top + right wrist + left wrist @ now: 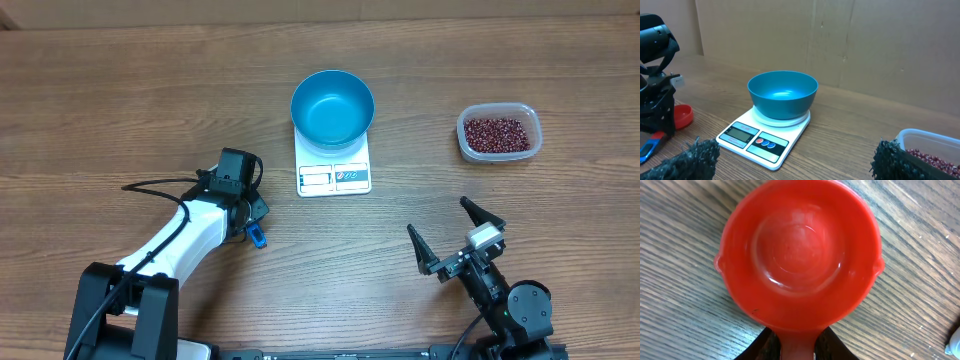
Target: Scoop item into bowl and weigh 150g on scale
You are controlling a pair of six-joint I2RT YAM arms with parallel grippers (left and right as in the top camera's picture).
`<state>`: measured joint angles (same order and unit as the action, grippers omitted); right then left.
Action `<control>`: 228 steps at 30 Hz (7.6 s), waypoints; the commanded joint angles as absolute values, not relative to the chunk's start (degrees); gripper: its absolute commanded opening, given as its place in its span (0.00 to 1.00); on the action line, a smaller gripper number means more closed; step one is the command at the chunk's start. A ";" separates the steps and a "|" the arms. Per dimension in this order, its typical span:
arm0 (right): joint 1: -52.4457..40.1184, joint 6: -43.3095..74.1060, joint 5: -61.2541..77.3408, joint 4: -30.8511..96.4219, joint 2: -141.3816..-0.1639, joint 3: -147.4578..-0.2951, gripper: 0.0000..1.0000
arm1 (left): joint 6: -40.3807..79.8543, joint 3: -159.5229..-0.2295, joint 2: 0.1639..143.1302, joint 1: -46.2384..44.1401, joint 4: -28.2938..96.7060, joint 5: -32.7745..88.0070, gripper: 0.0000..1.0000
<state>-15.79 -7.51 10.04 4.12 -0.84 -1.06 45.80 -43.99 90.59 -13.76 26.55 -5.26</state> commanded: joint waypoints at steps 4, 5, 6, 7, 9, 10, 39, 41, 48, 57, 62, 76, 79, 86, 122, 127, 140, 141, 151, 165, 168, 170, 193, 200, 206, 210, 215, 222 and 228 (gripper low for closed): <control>-15.79 -7.57 9.47 3.86 -0.16 -0.45 1.00 | 43.18 -45.21 93.25 -13.47 26.02 -7.05 0.24; -15.79 -7.57 9.45 3.86 -0.16 -0.45 1.00 | 43.13 -45.21 93.62 -13.47 25.85 -7.05 0.23; -15.79 -7.57 9.45 3.86 -0.16 -0.45 1.00 | 42.72 -45.21 94.00 -13.47 25.54 -7.05 0.22; -15.79 -7.57 9.45 3.86 -0.16 -0.45 1.00 | 42.15 -45.21 94.24 -13.47 25.10 -7.03 0.22; -15.79 -7.57 9.45 3.86 -0.16 -0.45 1.00 | 42.19 -45.21 94.41 -13.47 24.77 -7.03 0.21; -15.79 -7.57 9.45 3.86 -0.16 -0.45 1.00 | 42.19 -45.21 94.39 -13.47 24.67 -7.03 0.21; -15.79 -7.57 9.45 3.86 -0.16 -0.45 1.00 | 40.88 -70.98 93.93 -17.04 40.84 1.39 0.04; -15.79 -7.57 9.45 3.86 -0.16 -0.45 1.00 | 40.91 -73.71 93.41 -18.37 41.52 3.16 0.04; -15.79 3.73 15.62 3.05 -0.16 -0.45 1.00 | 41.95 -79.00 92.44 -23.14 41.17 11.75 0.04; -15.79 54.59 15.55 3.25 -0.16 -0.45 1.00 | 56.80 -78.96 92.47 -28.21 40.51 11.88 0.04; -15.79 57.74 15.57 2.39 -0.16 -0.45 1.00 | 65.39 -78.96 92.47 -30.41 40.69 11.92 0.04; -15.79 52.90 21.58 -3.40 -0.19 -0.51 0.92 | 79.92 -78.96 92.47 -33.52 40.32 14.79 0.04; -15.79 50.63 22.83 -3.38 -0.58 -1.19 0.90 | 81.52 -78.96 92.47 -33.52 40.18 15.09 0.04; -15.79 45.23 24.21 -3.40 -8.82 -5.96 0.87 | 81.52 -78.96 92.47 -33.52 39.75 15.05 0.04; -24.16 35.73 27.62 -23.03 -68.23 -28.36 0.54 | 83.18 -78.96 92.49 -33.52 39.68 14.61 0.04; -24.16 35.73 25.23 -23.59 -68.23 -28.36 0.51 | 83.18 -78.96 92.49 -33.52 39.70 14.61 0.04; -24.16 36.14 22.98 -25.23 -68.34 -28.36 0.41 | 83.24 -78.96 92.49 -33.54 39.68 14.59 0.04; -24.16 36.14 22.98 -25.23 -68.53 -28.36 0.41 | 83.35 -78.96 92.51 -33.54 39.68 14.57 0.04; -24.16 36.71 22.98 -27.64 -71.90 -28.36 0.37 | 83.40 -78.96 92.51 -33.52 39.75 14.48 0.04; -24.16 38.98 23.46 -28.69 -72.03 -28.38 0.05 | 83.40 -78.91 92.51 -33.52 40.27 14.41 0.04; -24.16 39.03 24.38 -28.64 -72.03 -28.38 0.04 | 83.40 -78.91 92.51 -33.52 40.27 13.65 0.04; -24.16 39.22 25.10 -28.64 -72.03 -28.38 0.04 | 83.35 -78.91 92.51 -33.52 40.32 12.93 0.07; -23.62 38.89 25.54 -21.47 -65.30 -29.04 0.04 | 39.88 -79.79 78.87 -31.92 39.31 8.34 1.00; -19.70 37.36 25.56 -13.85 -60.93 -29.61 0.04 | 31.09 -79.79 75.66 -31.94 44.80 2.83 1.00; -16.86 31.90 25.30 -1.28 -57.41 -33.98 0.04 | 28.84 -79.64 75.64 -31.94 50.06 -0.30 1.00; -16.53 27.62 20.40 9.87 -55.79 -38.57 0.04 | 28.25 -78.65 75.64 -31.94 51.77 -1.54 1.00; -16.53 23.49 12.71 23.68 -54.48 -44.86 0.04 | 28.29 -76.03 75.64 -31.94 52.62 -3.01 1.00; -16.53 23.49 4.38 31.73 -52.58 -46.98 0.04 | 28.27 -70.74 75.75 -32.93 50.98 -4.08 1.00; -16.51 23.44 0.64 33.61 -51.29 -46.98 0.04 | 28.27 -66.28 76.09 -34.20 48.62 -5.78 1.00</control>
<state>-16.86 24.10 4.29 33.67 -52.73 -45.28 29.52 -67.75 76.40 -33.65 49.28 -3.77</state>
